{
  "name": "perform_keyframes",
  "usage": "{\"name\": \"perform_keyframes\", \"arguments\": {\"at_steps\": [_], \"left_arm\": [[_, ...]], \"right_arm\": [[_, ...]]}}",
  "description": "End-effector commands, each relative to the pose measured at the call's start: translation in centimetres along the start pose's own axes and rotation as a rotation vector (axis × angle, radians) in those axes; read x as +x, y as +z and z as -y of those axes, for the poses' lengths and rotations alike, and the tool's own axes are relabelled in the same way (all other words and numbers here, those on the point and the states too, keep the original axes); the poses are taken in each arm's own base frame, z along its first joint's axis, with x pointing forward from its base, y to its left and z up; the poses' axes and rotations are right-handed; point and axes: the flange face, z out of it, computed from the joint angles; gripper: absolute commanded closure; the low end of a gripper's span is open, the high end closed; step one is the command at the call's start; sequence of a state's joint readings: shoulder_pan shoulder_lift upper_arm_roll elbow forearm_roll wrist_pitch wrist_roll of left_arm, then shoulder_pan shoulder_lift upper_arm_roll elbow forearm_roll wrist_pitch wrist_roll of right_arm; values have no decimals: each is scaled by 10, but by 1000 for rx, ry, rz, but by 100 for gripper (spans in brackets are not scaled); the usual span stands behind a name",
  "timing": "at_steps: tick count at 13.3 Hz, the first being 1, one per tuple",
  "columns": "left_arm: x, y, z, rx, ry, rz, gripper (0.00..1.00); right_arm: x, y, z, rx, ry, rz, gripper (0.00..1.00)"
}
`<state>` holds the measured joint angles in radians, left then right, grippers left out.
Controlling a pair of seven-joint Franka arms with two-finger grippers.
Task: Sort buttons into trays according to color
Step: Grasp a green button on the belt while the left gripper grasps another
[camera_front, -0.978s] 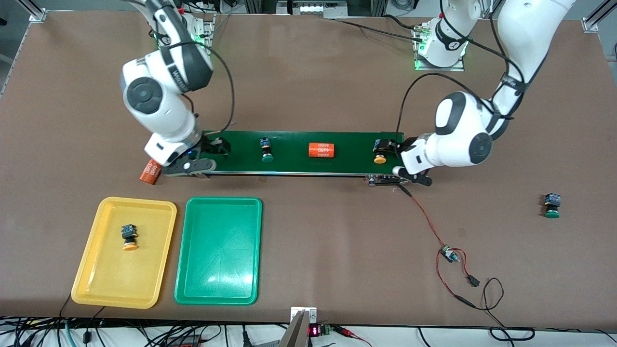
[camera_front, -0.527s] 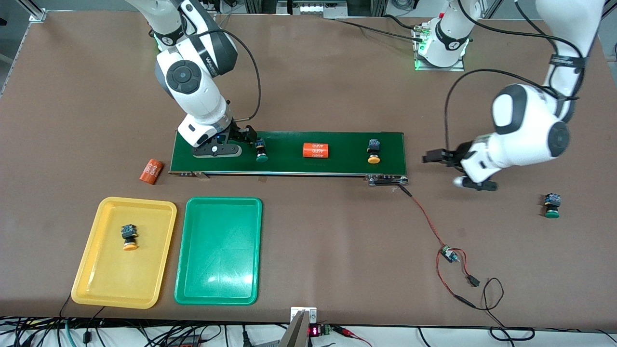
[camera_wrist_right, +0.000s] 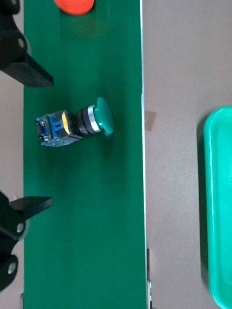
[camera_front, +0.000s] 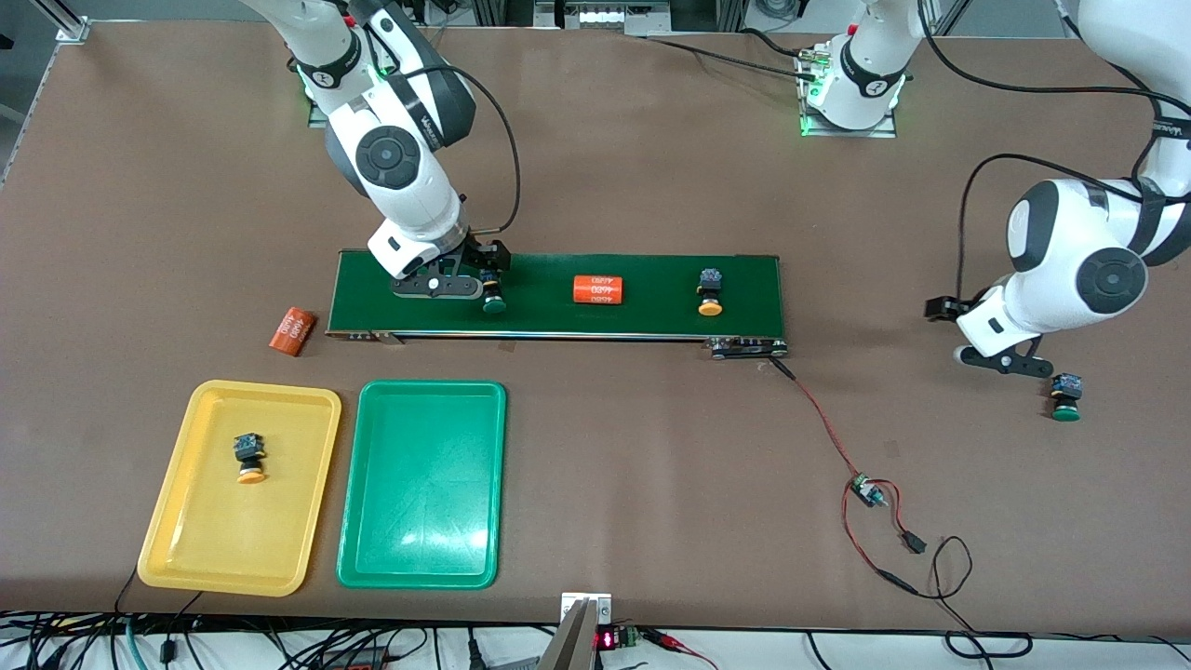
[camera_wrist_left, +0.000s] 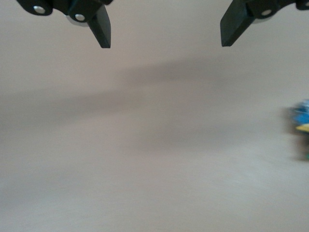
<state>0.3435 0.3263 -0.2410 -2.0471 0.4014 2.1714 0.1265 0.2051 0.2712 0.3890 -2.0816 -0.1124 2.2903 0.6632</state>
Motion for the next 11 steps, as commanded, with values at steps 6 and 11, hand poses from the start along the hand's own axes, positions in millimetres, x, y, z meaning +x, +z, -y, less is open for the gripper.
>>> {"name": "perform_keyframes", "arguments": {"at_steps": [6,11], "left_arm": [[12,47,84,189,86,-17,0],[5,101,145,126,62,-140,0]], "right_arm": [[-6,22,7,-79,-163,-65,0],[-10,41,3,-91,-189,-29,0]]}}
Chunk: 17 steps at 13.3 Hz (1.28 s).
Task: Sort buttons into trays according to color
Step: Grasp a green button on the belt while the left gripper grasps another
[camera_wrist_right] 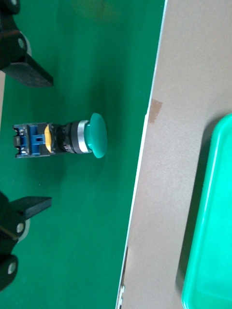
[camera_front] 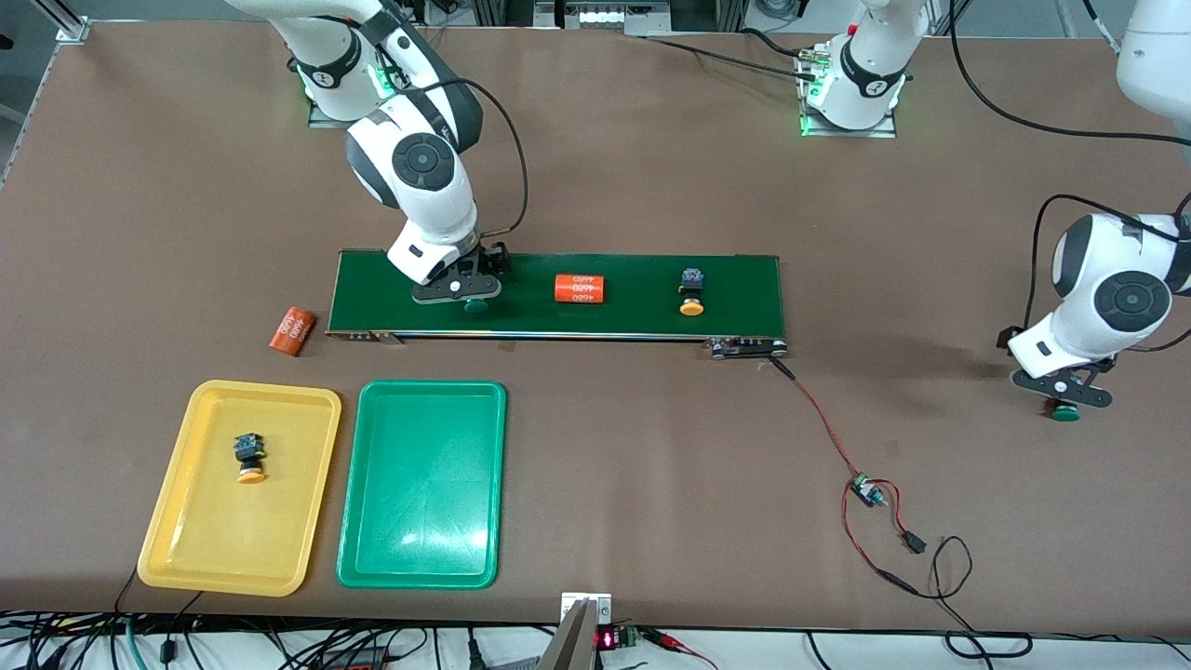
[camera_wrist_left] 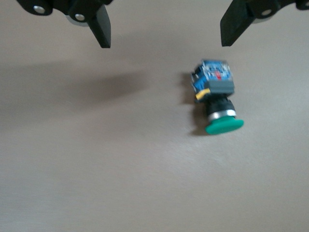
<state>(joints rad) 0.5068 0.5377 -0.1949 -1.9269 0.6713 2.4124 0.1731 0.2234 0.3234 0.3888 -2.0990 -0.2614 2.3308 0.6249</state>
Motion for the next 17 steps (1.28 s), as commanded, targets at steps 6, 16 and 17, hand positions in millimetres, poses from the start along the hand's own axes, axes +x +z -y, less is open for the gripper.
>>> {"name": "perform_keyframes", "arguments": {"at_steps": [6,16,17], "left_arm": [[-16,29,53,-122,-138,-88,0],[-4,52,72,-165,9,-141,2],[-4,57,69,-184,-2,-143,2]], "right_arm": [[0,26,-14,-25,-28,24,32],[62,-69,-44,-33,53,-56,77],[77,-89,-48,-13,47,-94,77]]}}
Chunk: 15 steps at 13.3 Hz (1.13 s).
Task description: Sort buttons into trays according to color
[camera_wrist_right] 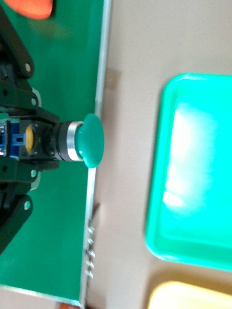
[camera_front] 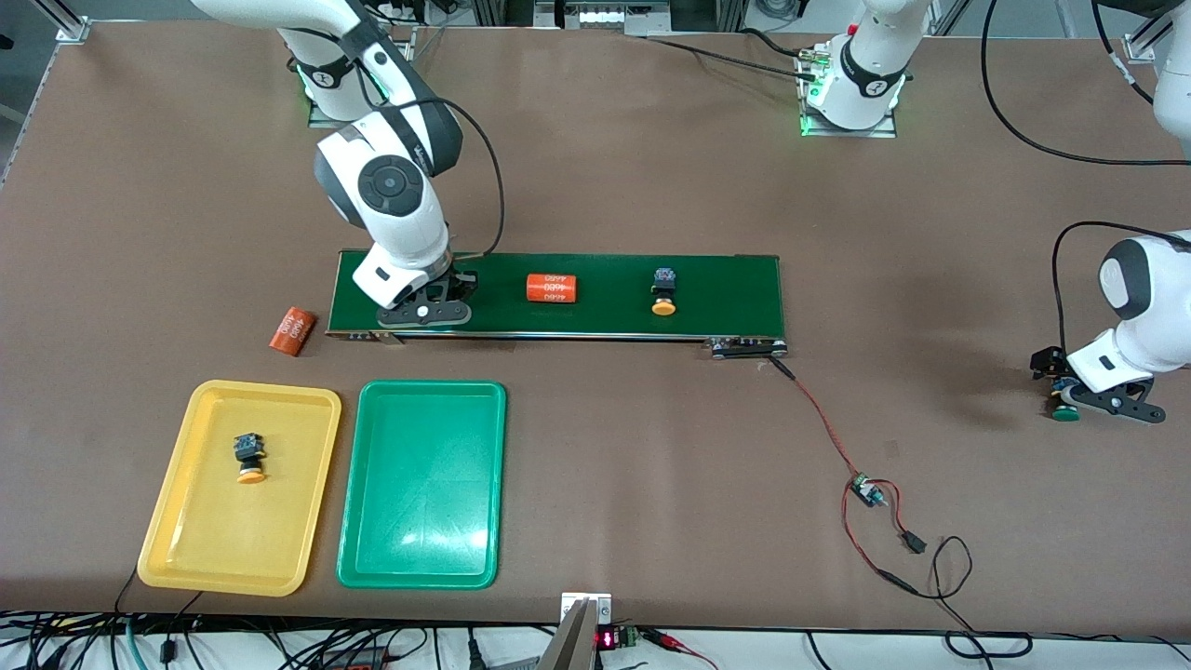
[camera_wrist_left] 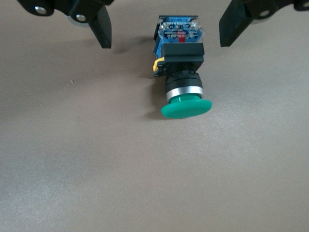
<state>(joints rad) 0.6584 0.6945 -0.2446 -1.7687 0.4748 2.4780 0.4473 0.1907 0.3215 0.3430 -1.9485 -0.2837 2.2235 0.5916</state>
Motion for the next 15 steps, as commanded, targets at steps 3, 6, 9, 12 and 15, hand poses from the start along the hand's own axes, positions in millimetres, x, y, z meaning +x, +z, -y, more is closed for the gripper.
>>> {"name": "perform_keyframes", "arguments": {"at_steps": [3,6,9,12,15], "left_arm": [[11,4,9,-57,-35,-56,44],[22,-10,7,-35,-14,-61,82],[34,-29,-12,-71,15,28,87],[48,-74,-41,-142,0,134,87],[64,-106,-106,-293,-108,264,87]], "right_arm": [[66,-56,-32,82,-6,-78,77],[98,-26,-59,92,-19,-62,77],[130,17,-78,121,-6,-73,77],[146,53,-79,148,6,-140,77],[150,87,-77,160,7,-176,77]]}}
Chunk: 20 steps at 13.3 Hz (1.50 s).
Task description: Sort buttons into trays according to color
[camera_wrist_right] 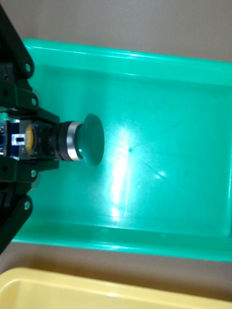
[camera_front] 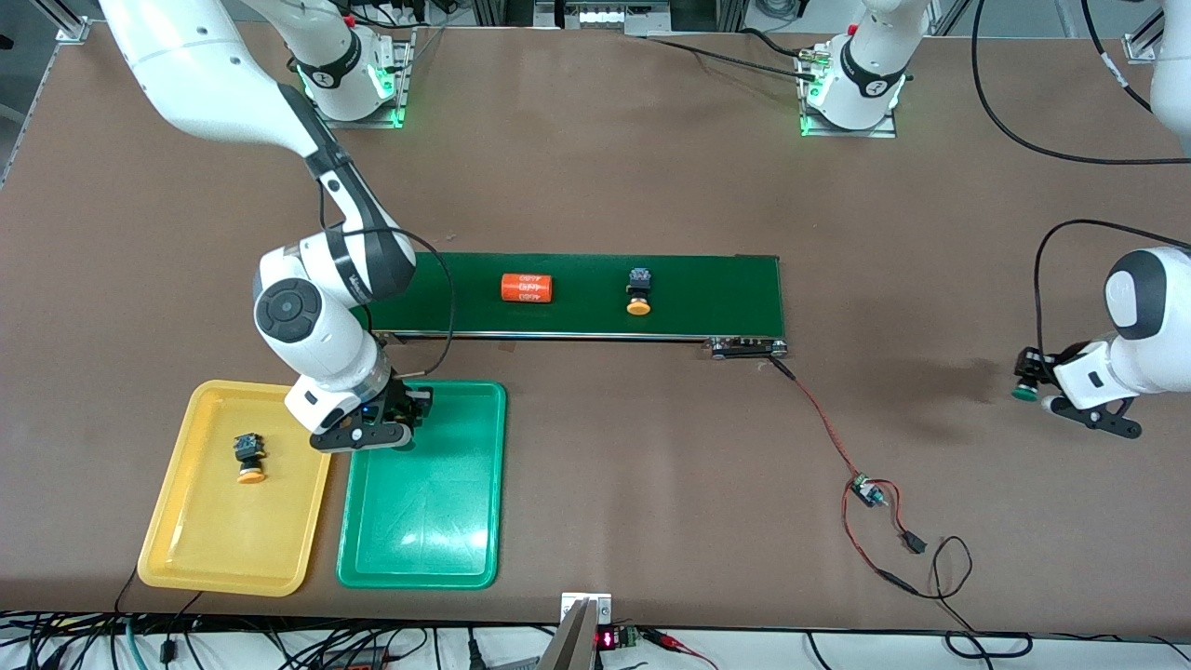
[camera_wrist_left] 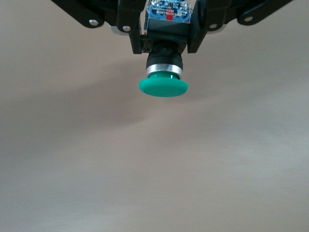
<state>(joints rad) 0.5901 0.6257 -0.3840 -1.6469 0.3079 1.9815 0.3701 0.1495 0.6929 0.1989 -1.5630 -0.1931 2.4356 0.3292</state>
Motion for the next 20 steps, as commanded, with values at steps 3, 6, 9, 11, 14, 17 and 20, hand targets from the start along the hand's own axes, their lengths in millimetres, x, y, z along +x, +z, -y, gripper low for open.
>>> {"name": "perform_keyframes", "arguments": {"at_steps": [3,6,9,11,14,17,20], "left_arm": [[20,-27,-133,-170,-111,150,87],[44,-34,-239,-178,-47,171,89],[47,-26,-326,-215,-50,202,89],[39,-8,-372,-216,2,195,89],[30,18,-414,-237,-63,182,89],[31,16,-417,-244,-63,162,30],[32,-17,-408,-212,-58,102,0]], "right_arm": [[5,37,-7,20,-3,-62,76],[5,46,-9,27,-8,-86,59],[6,45,-8,34,0,-97,3],[6,38,-2,40,8,-94,2],[7,16,-2,16,9,-43,2],[6,-35,3,-27,1,32,0],[-3,-78,17,-22,30,66,0]]}}
